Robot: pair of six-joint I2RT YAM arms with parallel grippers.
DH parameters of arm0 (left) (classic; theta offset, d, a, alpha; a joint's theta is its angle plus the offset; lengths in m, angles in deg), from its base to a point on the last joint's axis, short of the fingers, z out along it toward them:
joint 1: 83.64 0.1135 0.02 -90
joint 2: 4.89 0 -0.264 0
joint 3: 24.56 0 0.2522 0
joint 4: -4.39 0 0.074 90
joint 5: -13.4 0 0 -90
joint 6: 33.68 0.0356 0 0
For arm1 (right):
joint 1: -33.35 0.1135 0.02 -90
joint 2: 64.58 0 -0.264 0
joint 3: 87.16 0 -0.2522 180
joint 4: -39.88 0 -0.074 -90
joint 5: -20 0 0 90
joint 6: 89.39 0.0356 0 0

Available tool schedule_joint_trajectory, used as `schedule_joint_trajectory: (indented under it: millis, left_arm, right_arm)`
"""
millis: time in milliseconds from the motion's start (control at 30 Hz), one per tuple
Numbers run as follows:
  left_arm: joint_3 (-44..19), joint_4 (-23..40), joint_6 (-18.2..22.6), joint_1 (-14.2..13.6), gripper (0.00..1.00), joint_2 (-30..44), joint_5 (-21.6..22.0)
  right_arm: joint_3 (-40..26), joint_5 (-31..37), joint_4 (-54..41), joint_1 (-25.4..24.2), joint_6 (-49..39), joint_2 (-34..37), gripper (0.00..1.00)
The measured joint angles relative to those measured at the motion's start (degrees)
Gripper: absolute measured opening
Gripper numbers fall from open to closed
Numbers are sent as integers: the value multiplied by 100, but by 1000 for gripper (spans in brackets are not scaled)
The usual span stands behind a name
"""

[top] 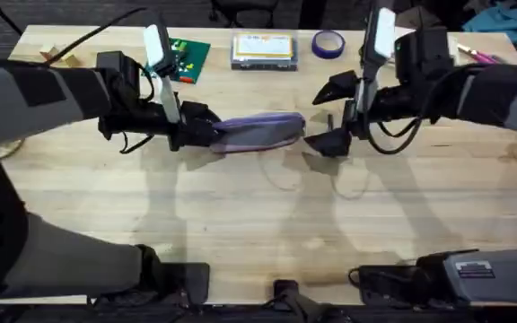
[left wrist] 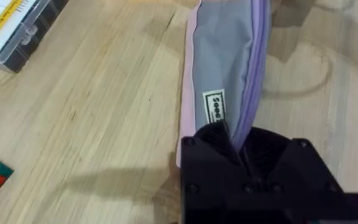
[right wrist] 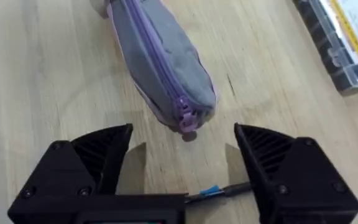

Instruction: Unzip the bag, pick up the pens from the table one at a time and place them inside, then zip the bag closed.

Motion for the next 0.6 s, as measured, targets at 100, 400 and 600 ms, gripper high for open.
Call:
schedule_joint_trajectory:
  millis: [100,400,600]
  left_arm:
    - [-2,0,0,0,43,0,0]
    - [-2,0,0,0,43,0,0]
    - [-1,0,0,0,43,0,0]
  right_arm:
    - [2,-13,109,48,-30,96,997]
    - [0,-15,353,105,-94,226,962]
    - [0,-15,407,183,-100,360,834]
